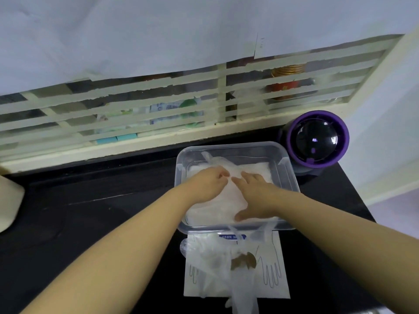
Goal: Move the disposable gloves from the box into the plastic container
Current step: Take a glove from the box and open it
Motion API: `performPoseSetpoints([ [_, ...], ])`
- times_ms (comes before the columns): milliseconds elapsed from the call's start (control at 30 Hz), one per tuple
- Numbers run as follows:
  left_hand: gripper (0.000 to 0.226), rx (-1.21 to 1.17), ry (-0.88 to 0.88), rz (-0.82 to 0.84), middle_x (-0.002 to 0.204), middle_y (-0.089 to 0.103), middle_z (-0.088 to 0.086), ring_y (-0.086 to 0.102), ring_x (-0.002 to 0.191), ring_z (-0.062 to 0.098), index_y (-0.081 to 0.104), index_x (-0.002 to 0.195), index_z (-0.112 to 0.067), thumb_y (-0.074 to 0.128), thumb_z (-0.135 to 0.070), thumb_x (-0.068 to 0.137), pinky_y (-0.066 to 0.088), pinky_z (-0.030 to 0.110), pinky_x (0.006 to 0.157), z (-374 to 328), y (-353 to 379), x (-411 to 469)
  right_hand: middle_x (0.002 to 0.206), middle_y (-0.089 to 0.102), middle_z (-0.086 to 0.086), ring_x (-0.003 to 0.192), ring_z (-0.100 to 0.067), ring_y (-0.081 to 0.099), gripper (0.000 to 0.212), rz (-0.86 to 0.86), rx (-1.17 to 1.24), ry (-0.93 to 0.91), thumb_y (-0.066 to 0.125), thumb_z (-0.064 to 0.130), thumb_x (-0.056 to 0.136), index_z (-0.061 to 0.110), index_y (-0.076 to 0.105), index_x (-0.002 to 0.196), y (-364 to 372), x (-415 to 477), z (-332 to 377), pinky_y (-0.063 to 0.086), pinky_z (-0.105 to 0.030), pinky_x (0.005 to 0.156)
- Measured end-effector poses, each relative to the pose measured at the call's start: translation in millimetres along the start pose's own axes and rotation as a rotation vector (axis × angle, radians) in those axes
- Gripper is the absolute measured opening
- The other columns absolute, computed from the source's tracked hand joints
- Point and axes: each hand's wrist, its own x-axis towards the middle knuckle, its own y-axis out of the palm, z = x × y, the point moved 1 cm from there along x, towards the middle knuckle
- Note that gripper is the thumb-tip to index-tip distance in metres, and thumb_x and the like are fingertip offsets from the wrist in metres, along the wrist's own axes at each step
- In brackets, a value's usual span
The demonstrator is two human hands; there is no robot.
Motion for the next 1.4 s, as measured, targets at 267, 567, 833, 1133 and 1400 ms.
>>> performPoseSetpoints([
  [267, 0.105, 0.187, -0.096, 0.072, 0.158, 0.007, 0.007, 0.030, 0.139, 0.030, 0.001, 0.155, -0.022, 0.072, -0.047, 0.082, 0.037, 0.037, 0.105, 10.6, 23.2, 15.8, 0.154, -0.028, -0.019, 0.145, -0.038, -0.015, 0.117, 0.149, -0.021, 0.147, 0.061, 0.058, 0.084, 0.015, -0.028, 0.147, 15.1, 19.2, -5.6, 0.013, -0.052, 0.117],
  [567, 0.122, 0.388, -0.138, 0.181, 0.160, -0.012, 0.007, 0.002, 0.148, 0.035, -0.017, 0.153, -0.024, 0.075, -0.049, 0.077, 0.020, 0.045, 0.118, 14.0, 34.0, 19.4, 0.156, -0.019, -0.022, 0.146, -0.039, -0.006, 0.118, 0.122, -0.063, 0.199, 0.064, 0.056, 0.083, 0.012, -0.023, 0.149, 23.4, 29.3, -7.4, 0.018, -0.049, 0.117],
  [833, 0.057, 0.314, 0.177, -0.049, 0.148, 0.042, -0.007, 0.045, 0.128, 0.011, 0.033, 0.149, -0.029, 0.055, -0.037, 0.097, 0.033, 0.018, 0.097, -10.3, -7.1, -51.8, 0.125, 0.061, 0.005, 0.108, -0.009, 0.057, 0.034, -0.318, 0.121, -0.158, 0.057, 0.031, 0.095, 0.025, 0.059, 0.128, -24.3, -52.5, 3.3, 0.045, -0.024, 0.095],
  [1133, 0.030, 0.372, 0.415, -0.010, 0.118, 0.056, -0.017, 0.055, 0.099, 0.001, 0.060, 0.125, -0.031, 0.051, -0.020, 0.098, 0.047, 0.021, 0.088, -8.3, 29.6, -129.5, 0.099, 0.066, 0.016, 0.085, 0.003, 0.060, 0.027, 0.003, 0.137, -0.289, 0.065, 0.021, 0.090, 0.029, 0.065, 0.115, -13.3, -113.5, 22.2, 0.048, -0.010, 0.075],
  [1400, 0.044, 0.554, 0.352, 0.121, 0.151, 0.029, -0.013, 0.044, 0.127, 0.015, 0.050, 0.137, -0.031, 0.057, -0.035, 0.094, 0.044, 0.031, 0.098, 9.2, 62.6, -128.5, 0.104, 0.061, 0.001, 0.089, -0.015, 0.056, 0.021, -0.093, -0.029, -0.294, 0.058, 0.029, 0.093, 0.019, 0.069, 0.107, 49.6, -101.7, 33.8, 0.048, -0.030, 0.081],
])
